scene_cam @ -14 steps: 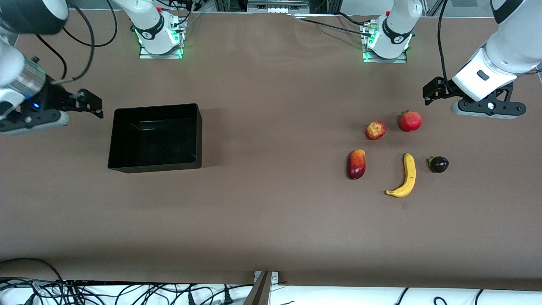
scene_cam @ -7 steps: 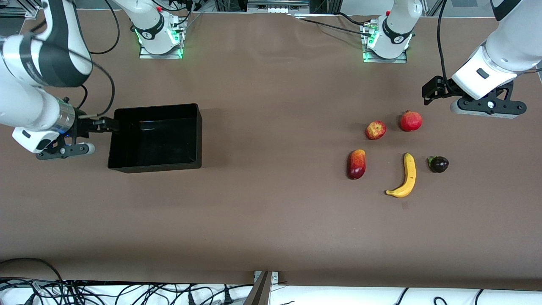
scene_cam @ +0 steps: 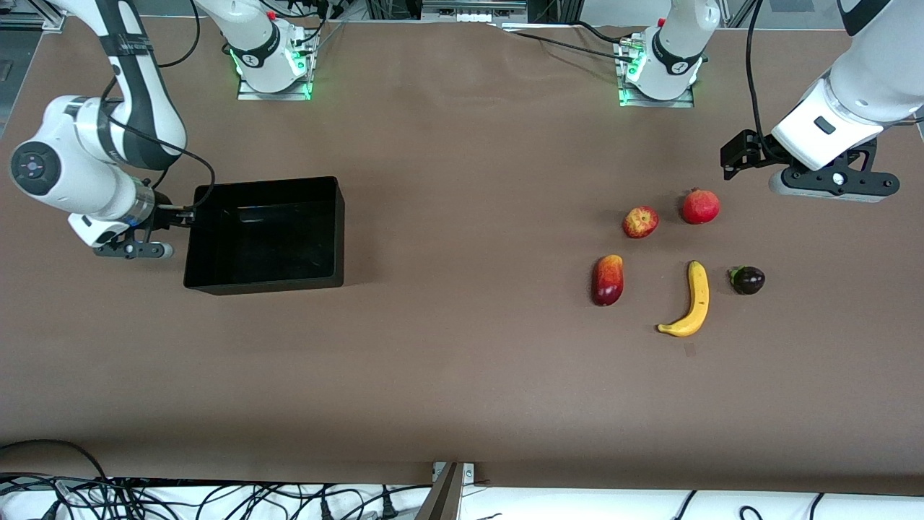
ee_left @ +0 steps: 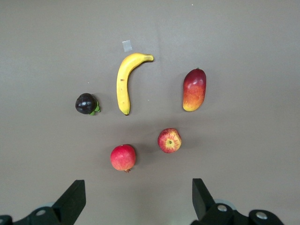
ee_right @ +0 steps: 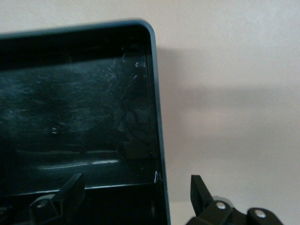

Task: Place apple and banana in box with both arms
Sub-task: 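Grasp the black box's rim with the right gripper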

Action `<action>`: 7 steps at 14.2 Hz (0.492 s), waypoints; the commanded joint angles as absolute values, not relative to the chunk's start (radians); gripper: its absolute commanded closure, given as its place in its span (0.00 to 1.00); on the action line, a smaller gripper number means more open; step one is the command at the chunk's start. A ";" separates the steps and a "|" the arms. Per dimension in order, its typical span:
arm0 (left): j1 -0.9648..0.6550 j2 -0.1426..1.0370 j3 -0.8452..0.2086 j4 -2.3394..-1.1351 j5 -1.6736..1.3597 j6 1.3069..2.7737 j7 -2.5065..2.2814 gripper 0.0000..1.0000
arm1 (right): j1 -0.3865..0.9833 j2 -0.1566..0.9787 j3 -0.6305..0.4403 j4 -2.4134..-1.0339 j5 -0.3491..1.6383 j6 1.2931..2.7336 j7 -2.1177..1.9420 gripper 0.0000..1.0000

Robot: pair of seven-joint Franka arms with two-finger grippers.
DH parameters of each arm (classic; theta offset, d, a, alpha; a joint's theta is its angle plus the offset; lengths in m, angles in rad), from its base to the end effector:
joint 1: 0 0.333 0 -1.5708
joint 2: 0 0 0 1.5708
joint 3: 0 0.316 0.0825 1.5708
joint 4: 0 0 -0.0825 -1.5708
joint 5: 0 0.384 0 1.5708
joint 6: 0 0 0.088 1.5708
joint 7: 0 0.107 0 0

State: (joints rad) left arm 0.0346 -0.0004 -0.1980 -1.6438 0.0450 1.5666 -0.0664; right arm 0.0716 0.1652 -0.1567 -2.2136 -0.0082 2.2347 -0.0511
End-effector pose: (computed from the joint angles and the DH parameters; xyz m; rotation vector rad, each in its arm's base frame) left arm 0.5443 -0.0849 0.5901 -3.0823 0.1520 0.1098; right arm 0.5282 -0.0452 0.2931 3.1111 -0.0439 -0.2244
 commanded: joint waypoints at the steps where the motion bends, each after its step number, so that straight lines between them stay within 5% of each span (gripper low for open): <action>1: 0.034 0.018 -0.201 -1.608 0.071 1.543 -0.064 0.00 | 0.074 0.176 -0.173 -2.279 -0.017 2.318 -0.034 0.02; 4: 0.034 0.018 -0.201 -1.608 0.071 1.542 -0.064 0.00 | 0.072 0.239 -0.192 -2.278 -0.017 2.378 -0.040 0.12; 6: 0.032 0.018 -0.201 -1.609 0.071 1.542 -0.064 0.00 | 0.072 0.255 -0.196 -2.278 -0.015 2.379 -0.040 0.38; 7: 0.034 0.018 -0.201 -1.608 0.071 1.542 -0.064 0.00 | 0.072 0.255 -0.196 -2.276 -0.015 2.378 -0.041 0.61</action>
